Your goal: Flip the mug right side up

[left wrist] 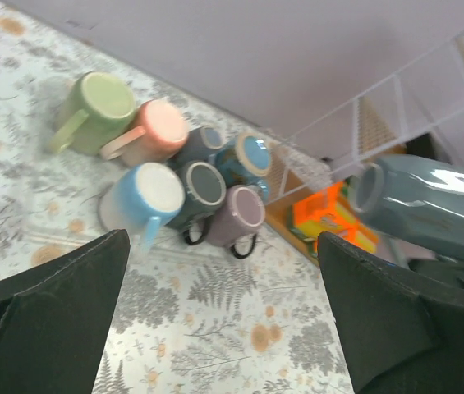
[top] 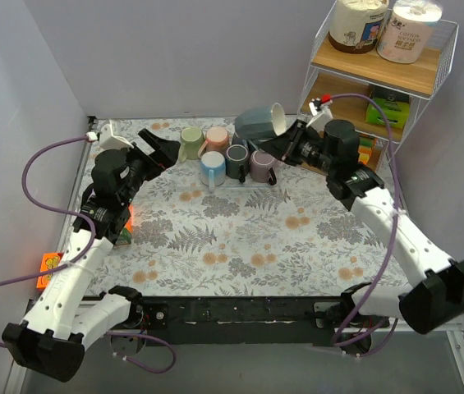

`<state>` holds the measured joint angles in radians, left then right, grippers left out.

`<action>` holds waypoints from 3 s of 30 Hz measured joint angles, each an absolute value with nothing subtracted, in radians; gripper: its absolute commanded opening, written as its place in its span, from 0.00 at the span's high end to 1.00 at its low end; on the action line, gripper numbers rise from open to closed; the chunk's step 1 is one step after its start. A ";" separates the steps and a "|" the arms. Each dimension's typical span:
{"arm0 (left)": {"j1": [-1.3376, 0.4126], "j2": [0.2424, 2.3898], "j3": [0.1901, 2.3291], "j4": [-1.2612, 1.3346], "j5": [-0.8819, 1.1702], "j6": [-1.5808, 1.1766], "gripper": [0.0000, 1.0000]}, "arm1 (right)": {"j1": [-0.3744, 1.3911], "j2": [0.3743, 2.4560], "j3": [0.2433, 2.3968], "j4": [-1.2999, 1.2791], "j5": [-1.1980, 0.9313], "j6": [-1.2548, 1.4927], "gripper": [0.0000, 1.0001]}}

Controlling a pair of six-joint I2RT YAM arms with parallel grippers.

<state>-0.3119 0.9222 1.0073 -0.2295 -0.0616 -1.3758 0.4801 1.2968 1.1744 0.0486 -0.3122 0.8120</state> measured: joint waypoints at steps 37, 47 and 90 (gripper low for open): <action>-0.314 1.225 1.007 -0.283 0.078 -1.234 0.02 | 0.152 0.944 0.736 -0.664 0.331 0.388 0.99; -0.314 1.225 1.007 -0.276 0.102 -1.227 0.02 | 0.125 0.984 0.645 -0.455 0.345 0.261 0.99; -0.314 1.205 0.989 -0.261 0.121 -1.230 0.02 | 0.028 1.111 0.780 -0.512 0.354 0.295 0.28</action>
<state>-0.3138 1.2049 0.9894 -0.2611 0.1207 -1.2301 0.0277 1.1114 0.7799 -0.5121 0.3542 0.2955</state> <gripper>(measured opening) 0.981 0.637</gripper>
